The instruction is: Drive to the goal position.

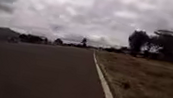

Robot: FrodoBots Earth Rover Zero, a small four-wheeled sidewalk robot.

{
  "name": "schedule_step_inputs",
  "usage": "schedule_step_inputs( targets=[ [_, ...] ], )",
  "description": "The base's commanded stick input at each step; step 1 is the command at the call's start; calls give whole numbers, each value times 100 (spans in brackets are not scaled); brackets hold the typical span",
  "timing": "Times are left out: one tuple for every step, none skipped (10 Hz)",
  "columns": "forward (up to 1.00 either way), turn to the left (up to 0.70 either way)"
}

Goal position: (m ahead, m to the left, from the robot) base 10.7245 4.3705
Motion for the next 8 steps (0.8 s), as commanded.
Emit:
schedule_step_inputs(
  targets=[
    [50, 0],
    [50, 0],
    [50, 0],
    [50, 0],
    [50, 0],
    [50, 0],
    [50, 0],
    [50, 0]
  ],
)
